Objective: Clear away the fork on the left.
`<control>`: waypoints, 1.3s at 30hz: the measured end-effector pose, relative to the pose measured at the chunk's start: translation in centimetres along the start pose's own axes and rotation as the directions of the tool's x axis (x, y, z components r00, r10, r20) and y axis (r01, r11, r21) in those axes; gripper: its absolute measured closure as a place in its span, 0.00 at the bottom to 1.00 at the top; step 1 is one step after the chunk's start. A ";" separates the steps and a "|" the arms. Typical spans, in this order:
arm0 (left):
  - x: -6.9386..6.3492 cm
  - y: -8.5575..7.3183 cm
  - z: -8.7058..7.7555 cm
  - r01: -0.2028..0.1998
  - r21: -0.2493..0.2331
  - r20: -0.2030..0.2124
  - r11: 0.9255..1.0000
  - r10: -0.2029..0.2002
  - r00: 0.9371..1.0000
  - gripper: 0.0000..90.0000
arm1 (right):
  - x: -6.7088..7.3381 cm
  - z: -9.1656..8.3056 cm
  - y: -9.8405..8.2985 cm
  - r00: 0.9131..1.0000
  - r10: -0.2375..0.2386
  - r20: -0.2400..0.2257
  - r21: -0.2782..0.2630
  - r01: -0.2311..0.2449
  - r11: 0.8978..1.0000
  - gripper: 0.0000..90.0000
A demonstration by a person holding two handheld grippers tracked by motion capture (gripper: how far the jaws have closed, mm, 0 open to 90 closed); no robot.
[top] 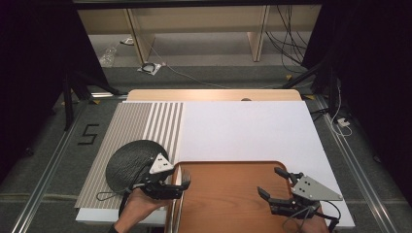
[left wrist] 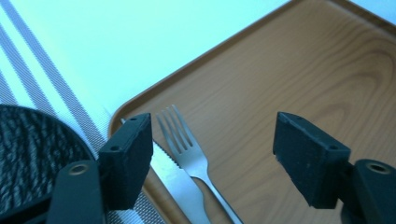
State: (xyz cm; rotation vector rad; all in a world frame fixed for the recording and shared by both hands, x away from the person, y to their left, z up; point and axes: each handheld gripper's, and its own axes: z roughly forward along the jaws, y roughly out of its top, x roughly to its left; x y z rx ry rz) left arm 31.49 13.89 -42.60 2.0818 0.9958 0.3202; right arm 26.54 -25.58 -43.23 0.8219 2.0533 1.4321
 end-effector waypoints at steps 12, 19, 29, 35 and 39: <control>1.8 -0.8 -1.6 0.086 -0.109 -0.064 0.990 -0.094 0.994 0.26 | -0.1 -0.1 0.0 1.000 0.004 0.000 -0.004 -0.004 1.000 0.22; 2.4 -1.5 -2.3 0.112 -0.145 -0.088 0.983 -0.126 0.988 0.26 | -0.1 -0.1 0.0 1.000 0.008 0.000 -0.010 -0.008 1.000 0.22; 3.2 -2.4 -3.2 0.152 -0.167 -0.109 0.974 -0.172 0.979 0.24 | -0.4 -0.3 0.0 1.000 0.032 0.002 -0.017 -0.031 0.999 0.22; 3.7 -2.9 -3.7 0.177 -0.173 -0.125 0.969 -0.200 0.972 0.24 | -0.5 -0.3 0.0 0.999 0.047 -0.003 -0.028 -0.047 0.998 0.22; 4.0 -3.2 -4.0 0.186 -0.177 -0.136 0.967 -0.211 0.968 0.24 | -0.5 -0.4 0.0 0.999 0.051 -0.001 -0.036 -0.051 0.998 0.22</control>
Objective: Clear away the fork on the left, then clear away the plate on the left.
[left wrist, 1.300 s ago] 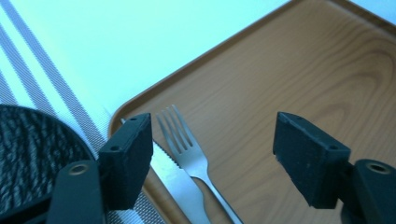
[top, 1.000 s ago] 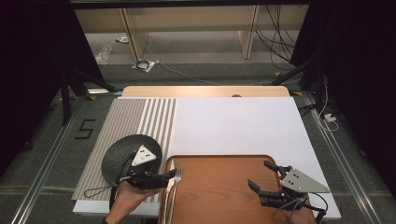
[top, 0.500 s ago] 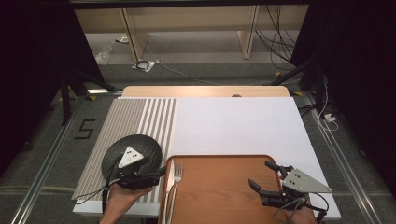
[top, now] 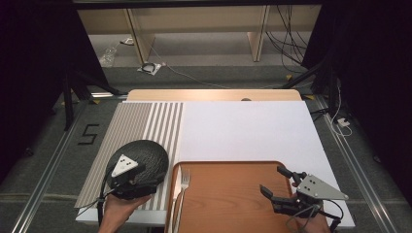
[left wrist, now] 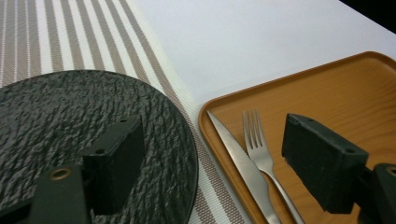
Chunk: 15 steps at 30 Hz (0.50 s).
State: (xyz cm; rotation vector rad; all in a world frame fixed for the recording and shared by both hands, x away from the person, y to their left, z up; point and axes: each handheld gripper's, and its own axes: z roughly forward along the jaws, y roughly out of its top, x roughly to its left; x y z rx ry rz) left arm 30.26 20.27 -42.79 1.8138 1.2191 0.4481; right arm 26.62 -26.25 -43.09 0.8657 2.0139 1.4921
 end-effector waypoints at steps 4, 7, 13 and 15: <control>0.4 -0.2 -0.2 0.019 -0.003 -0.017 1.000 -0.019 1.000 0.24 | -0.1 -0.2 0.0 1.000 0.009 0.001 -0.007 -0.009 1.000 0.21; 0.7 -0.4 -0.3 0.028 0.003 -0.030 1.000 -0.028 0.999 0.24 | -0.2 -0.2 0.0 1.000 0.022 0.000 -0.016 -0.022 1.000 0.21; 1.4 -0.7 -0.6 0.049 0.001 -0.060 0.999 -0.049 0.997 0.24 | -0.2 -0.1 0.0 1.000 0.028 0.000 -0.017 -0.028 0.999 0.20; 1.6 -0.8 -0.7 0.057 0.006 -0.075 0.998 -0.056 0.996 0.24 | -0.2 -0.2 0.0 1.000 0.028 0.001 -0.016 -0.028 0.999 0.20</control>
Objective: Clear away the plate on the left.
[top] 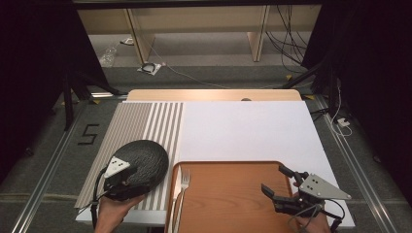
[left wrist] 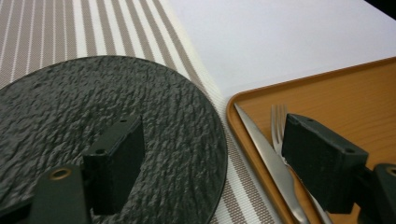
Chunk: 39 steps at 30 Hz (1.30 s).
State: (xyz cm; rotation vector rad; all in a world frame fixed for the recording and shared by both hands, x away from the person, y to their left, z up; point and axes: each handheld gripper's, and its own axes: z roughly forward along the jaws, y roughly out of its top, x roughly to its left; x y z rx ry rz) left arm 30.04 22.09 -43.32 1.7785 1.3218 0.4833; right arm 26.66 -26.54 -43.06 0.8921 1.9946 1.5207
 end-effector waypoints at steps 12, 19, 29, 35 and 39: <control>1.4 -0.6 -0.4 0.081 0.015 -0.072 0.997 -0.079 0.994 0.23 | -0.1 -0.1 0.0 1.000 -0.005 0.003 0.003 0.005 1.000 0.20; 2.5 -1.2 -1.0 0.154 0.007 -0.104 0.988 -0.152 0.983 0.22 | -0.1 -0.2 0.1 1.000 -0.003 0.004 -0.005 0.003 1.000 0.20; 3.6 -1.8 -1.4 0.213 0.017 -0.125 0.977 -0.209 0.970 0.21 | 0.2 0.0 0.1 1.000 -0.009 -0.002 -0.002 0.009 1.000 0.20; 4.6 -2.3 -1.9 0.292 0.000 -0.153 0.956 -0.289 0.945 0.20 | 0.2 0.1 0.0 1.000 -0.008 -0.002 0.000 0.008 1.000 0.21; 5.0 -2.5 -2.2 0.338 -0.009 -0.156 0.941 -0.336 0.929 0.20 | 0.2 0.1 0.0 1.000 -0.009 -0.003 0.000 0.009 1.000 0.21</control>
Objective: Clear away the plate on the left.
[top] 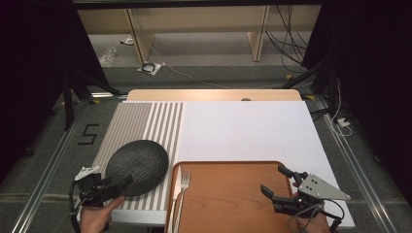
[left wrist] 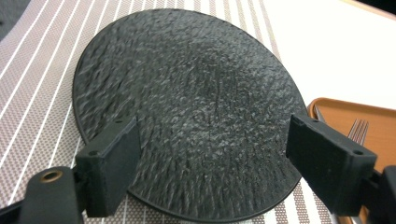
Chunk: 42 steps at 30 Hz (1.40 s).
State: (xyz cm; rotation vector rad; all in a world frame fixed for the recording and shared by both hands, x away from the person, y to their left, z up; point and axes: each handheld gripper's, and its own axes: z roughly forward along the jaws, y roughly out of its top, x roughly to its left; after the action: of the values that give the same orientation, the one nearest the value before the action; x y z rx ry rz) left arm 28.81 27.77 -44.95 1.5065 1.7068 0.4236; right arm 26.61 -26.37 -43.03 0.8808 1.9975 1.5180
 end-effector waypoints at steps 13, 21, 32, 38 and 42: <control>2.1 -0.8 -0.9 0.225 -0.031 -0.010 0.974 -0.225 0.974 0.18 | 0.1 -0.1 0.1 1.000 -0.007 0.001 0.009 0.007 1.000 0.21; 3.3 -1.9 -0.7 0.419 -0.003 0.061 0.908 -0.418 0.906 0.18 | 0.1 -0.1 0.1 1.000 -0.006 0.002 0.010 0.006 1.000 0.21; 4.0 -2.8 -0.4 0.556 0.035 0.114 0.831 -0.556 0.823 0.19 | 0.1 0.0 0.0 1.000 -0.006 0.001 0.013 0.006 1.000 0.21; 4.2 -3.6 -0.1 0.640 0.069 0.154 0.765 -0.642 0.751 0.21 | 0.1 0.0 0.0 1.000 -0.007 0.001 0.005 0.007 1.000 0.21; 4.2 -4.2 0.2 0.689 0.093 0.175 0.719 -0.693 0.699 0.24 | 0.1 0.1 0.0 1.000 -0.008 0.000 0.005 0.008 1.000 0.21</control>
State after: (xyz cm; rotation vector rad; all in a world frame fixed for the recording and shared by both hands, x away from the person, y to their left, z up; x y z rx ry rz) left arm 26.31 30.67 -49.43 0.7681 1.9585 -0.1499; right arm 26.59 -26.25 -43.03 0.8742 2.0028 1.5097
